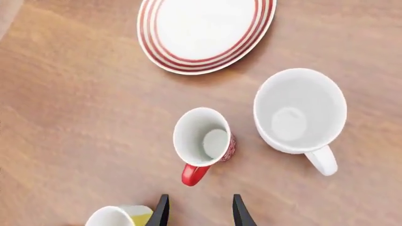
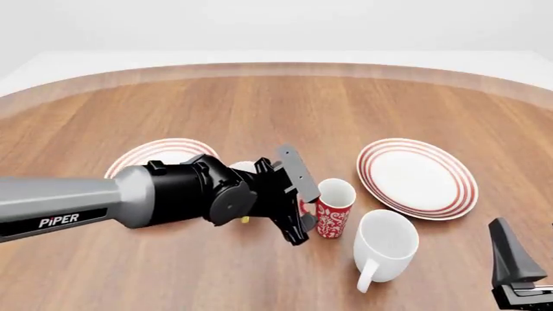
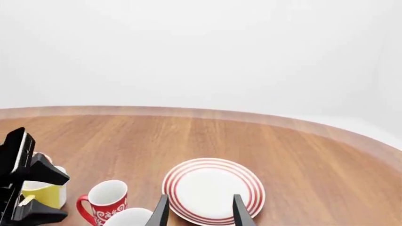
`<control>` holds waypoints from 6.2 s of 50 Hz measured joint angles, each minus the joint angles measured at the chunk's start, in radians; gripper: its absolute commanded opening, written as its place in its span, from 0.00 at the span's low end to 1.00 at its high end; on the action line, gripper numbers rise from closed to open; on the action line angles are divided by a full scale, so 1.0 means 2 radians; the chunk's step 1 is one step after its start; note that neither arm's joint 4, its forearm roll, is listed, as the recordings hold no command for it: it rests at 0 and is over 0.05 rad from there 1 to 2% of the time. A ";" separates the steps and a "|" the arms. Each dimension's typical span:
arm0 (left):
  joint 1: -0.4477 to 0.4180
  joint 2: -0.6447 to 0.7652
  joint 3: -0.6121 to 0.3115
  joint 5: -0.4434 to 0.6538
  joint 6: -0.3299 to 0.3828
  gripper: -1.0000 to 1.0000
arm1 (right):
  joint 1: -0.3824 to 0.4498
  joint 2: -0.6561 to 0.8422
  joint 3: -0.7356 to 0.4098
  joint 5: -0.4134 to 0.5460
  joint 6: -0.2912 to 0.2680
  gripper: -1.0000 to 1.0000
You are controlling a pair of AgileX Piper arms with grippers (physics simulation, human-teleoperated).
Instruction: Put the red mug on the left plate.
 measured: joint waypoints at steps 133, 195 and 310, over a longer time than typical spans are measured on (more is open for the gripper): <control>0.024 0.125 -0.107 0.033 0.017 0.00 | -0.003 0.000 -0.005 -0.003 -0.002 1.00; 0.067 -0.051 -0.016 -0.024 -0.050 0.00 | 0.008 0.000 0.002 -0.017 -0.024 1.00; 0.361 -0.169 0.238 -0.208 -0.048 0.00 | 0.018 0.000 0.003 -0.022 -0.035 1.00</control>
